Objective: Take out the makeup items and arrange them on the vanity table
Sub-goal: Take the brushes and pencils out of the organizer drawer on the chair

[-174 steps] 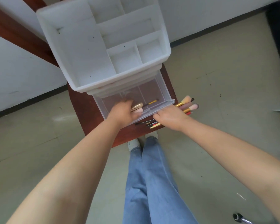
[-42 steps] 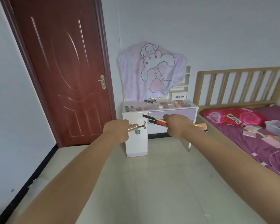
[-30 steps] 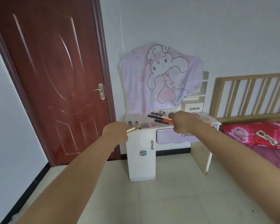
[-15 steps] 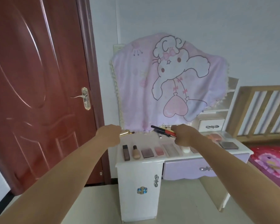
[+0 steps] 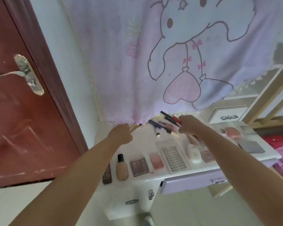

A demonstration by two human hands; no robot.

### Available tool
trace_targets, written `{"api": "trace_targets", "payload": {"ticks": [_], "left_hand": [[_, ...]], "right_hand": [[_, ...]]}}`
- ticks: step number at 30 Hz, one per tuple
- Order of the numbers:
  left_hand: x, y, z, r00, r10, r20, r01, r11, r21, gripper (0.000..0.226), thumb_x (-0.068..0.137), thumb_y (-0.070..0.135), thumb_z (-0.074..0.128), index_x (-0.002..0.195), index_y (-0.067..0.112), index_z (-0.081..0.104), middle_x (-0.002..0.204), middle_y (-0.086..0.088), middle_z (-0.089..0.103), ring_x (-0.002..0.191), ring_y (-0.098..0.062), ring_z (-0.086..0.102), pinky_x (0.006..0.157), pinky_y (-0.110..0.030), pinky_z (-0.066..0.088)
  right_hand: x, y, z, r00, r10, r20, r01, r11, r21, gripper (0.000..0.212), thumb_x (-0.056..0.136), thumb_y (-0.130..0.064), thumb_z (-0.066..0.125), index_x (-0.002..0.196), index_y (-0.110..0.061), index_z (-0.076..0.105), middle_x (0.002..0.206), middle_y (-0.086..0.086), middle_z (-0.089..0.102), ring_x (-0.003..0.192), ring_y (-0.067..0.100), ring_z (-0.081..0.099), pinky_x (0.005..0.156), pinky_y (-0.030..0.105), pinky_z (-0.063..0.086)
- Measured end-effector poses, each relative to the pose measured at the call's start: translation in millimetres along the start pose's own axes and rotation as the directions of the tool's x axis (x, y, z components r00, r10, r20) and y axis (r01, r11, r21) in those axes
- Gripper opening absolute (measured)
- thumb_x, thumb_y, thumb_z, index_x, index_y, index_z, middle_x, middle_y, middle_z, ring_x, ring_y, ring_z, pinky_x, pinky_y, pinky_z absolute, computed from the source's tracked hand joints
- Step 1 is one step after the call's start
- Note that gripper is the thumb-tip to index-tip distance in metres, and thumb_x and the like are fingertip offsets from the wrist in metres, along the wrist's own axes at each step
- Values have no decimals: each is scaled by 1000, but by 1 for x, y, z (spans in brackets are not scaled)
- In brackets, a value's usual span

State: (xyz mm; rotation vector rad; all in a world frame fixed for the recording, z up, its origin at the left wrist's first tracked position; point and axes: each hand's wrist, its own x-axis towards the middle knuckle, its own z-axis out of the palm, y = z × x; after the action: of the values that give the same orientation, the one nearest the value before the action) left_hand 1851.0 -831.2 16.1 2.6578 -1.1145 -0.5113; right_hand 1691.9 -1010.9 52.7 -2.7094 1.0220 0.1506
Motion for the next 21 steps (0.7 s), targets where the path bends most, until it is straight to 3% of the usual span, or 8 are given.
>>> {"api": "trace_targets", "payload": {"ticks": [2,4,6,8,11,14,17,21], "left_hand": [[39,3,20,995,-83,59,91,985,-145,31,86,9,45,116,2,46,115,-13,53,103,-27,52,73,-27,37],[69,8,41,972,-184,149,223,922,-318,20,85,7,46,103,1,49,93,-12,55,76,-25,53,60,-27,38],[92,13,66,930,-280,237,364,778,-512,8,82,3,50,78,7,44,70,-8,45,56,-19,44,49,-25,36],[107,15,92,875,-334,350,484,595,-642,26,82,0,55,68,11,36,64,-7,41,51,-17,40,46,-26,35],[126,18,122,799,-382,463,598,428,-678,31,83,1,58,66,12,34,62,-8,40,50,-17,40,47,-27,35],[154,23,132,748,-453,485,638,286,-715,31,82,-1,58,67,9,33,62,-9,39,50,-19,39,51,-30,37],[182,33,140,736,-469,488,640,247,-728,27,82,1,59,72,9,35,63,-9,41,53,-21,41,62,-34,40],[209,45,149,732,-495,468,632,238,-737,16,80,4,60,76,6,44,64,-13,52,55,-24,50,55,-30,43]], "right_hand": [[47,4,20,998,-3,56,-1,998,63,15,80,-12,59,80,-11,44,75,2,46,75,20,46,48,18,29],[86,9,47,992,3,129,-17,994,111,15,77,-7,58,87,-9,46,78,4,48,78,23,49,50,22,31],[118,11,78,978,2,210,-30,991,129,18,77,-7,56,89,-10,43,91,9,52,87,26,53,57,24,35],[142,12,109,956,25,291,-63,990,124,25,80,-8,52,104,-9,46,107,12,56,98,28,56,64,27,39],[173,13,137,940,33,339,-83,987,135,44,81,-8,49,125,-8,41,117,13,55,107,30,54,74,30,43],[200,13,148,935,10,353,-59,990,128,37,81,-9,48,118,-7,46,108,14,59,98,31,57,69,32,43],[224,13,156,941,-14,339,-26,993,115,30,84,-11,49,113,-5,45,104,14,59,94,32,58,65,32,42],[248,12,156,963,-54,266,24,993,114,29,86,-14,49,112,-6,42,102,12,58,80,26,53,61,32,41]]}}
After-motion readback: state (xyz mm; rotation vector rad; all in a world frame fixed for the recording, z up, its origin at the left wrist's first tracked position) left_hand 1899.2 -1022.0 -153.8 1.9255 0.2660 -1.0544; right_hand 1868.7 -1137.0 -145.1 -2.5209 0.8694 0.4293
